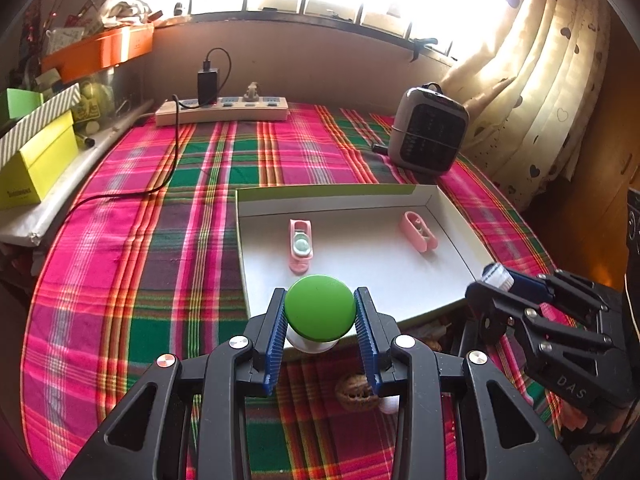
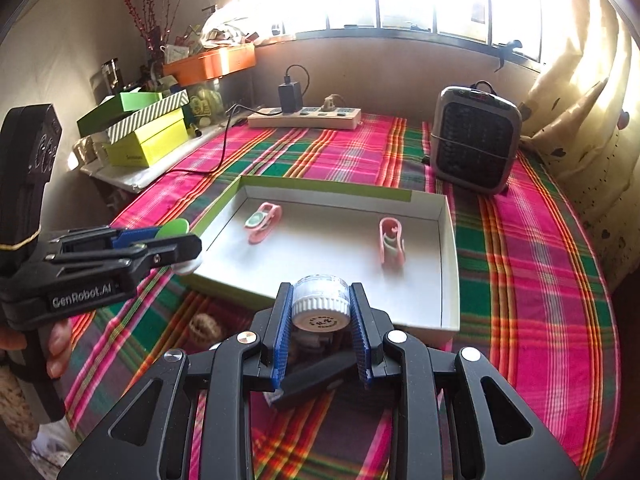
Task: Organize objects
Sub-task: 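Lift and carry the white jar with the right tool while the left tool carries the mushroom into the box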
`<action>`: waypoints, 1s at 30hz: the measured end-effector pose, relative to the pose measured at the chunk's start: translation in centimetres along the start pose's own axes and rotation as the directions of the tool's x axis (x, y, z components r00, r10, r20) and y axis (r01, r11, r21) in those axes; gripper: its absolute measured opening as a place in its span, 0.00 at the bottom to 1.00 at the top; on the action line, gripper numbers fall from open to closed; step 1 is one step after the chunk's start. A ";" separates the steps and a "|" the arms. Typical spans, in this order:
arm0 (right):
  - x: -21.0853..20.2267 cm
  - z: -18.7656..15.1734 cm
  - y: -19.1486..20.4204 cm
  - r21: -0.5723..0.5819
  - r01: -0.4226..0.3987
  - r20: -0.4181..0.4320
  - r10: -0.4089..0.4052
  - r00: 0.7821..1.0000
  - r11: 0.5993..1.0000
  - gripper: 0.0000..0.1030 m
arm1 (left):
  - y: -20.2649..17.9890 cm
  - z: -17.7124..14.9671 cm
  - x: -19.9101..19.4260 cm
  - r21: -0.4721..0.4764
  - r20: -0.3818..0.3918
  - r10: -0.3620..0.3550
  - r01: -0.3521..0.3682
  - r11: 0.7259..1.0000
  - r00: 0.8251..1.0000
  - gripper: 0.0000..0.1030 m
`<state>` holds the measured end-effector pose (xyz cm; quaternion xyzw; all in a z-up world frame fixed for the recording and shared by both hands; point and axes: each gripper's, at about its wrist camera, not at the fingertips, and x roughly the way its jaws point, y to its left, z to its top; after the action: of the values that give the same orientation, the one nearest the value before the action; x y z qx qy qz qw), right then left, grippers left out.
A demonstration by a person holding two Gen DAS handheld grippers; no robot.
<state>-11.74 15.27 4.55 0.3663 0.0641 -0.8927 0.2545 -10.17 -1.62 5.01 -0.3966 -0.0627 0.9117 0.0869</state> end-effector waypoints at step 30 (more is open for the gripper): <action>11.3 6.2 -3.0 -0.021 0.000 -0.156 -0.004 0.988 1.000 0.28 | 0.3 1.7 6.2 0.007 -0.081 0.000 0.000 1.000 0.997 0.30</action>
<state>-23.95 11.38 1.04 0.4324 0.0936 -0.8608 0.2515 -15.58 -0.71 1.67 -0.4330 -0.0560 0.8950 0.0909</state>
